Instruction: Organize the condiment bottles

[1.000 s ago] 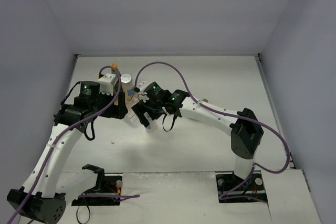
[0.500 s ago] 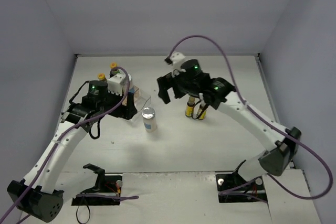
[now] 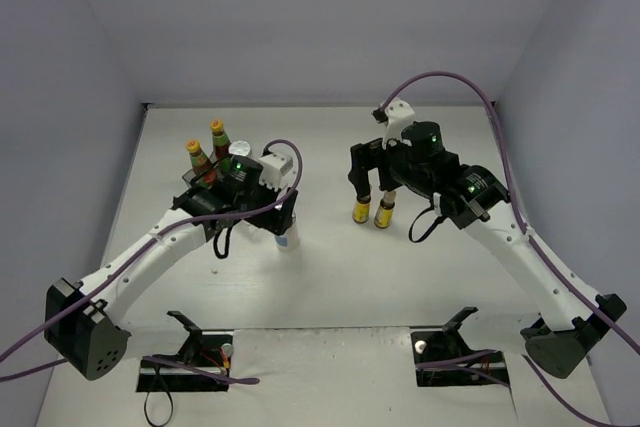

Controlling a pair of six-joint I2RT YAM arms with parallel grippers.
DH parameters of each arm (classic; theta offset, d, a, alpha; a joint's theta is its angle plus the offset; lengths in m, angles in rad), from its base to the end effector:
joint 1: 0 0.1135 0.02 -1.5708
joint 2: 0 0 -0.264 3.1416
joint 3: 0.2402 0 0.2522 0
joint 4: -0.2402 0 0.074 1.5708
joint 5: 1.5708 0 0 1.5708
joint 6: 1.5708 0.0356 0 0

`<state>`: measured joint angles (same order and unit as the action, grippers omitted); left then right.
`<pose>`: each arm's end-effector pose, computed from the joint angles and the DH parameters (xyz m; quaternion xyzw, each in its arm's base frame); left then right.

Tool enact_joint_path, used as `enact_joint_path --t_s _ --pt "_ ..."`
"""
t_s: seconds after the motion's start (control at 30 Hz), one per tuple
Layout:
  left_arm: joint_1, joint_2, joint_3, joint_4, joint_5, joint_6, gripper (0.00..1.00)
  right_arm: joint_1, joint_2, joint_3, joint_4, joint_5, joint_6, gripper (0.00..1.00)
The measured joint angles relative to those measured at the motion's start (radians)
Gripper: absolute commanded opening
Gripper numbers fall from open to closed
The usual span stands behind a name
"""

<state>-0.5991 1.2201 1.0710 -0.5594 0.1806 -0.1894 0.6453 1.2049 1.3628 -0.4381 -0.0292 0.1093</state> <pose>0.2138 -0.1537 0.3134 0.2210 0.8782 -0.2355 0.3528 0.2098 0.1592 0.4275 -0.2200 0.7680 0.2324 0.5548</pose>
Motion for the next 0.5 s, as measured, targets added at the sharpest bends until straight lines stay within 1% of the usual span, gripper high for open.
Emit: enact_joint_path --t_s 0.2,0.43,0.47,0.5 --pt "-0.040 0.060 0.000 0.037 -0.055 -0.001 0.78 -0.010 -0.011 -0.028 -0.016 0.003 0.002 1.00" --pt "-0.063 0.093 -0.002 0.089 -0.083 -0.005 0.78 -0.018 -0.051 -0.055 -0.015 0.004 0.013 1.00" --pt "-0.064 0.095 -0.002 0.094 -0.087 -0.006 0.75 -0.018 -0.054 -0.060 -0.015 0.004 0.014 1.00" --pt "-0.065 0.097 -0.002 0.097 -0.093 -0.006 0.68 -0.018 -0.056 -0.065 -0.016 0.004 0.018 1.00"
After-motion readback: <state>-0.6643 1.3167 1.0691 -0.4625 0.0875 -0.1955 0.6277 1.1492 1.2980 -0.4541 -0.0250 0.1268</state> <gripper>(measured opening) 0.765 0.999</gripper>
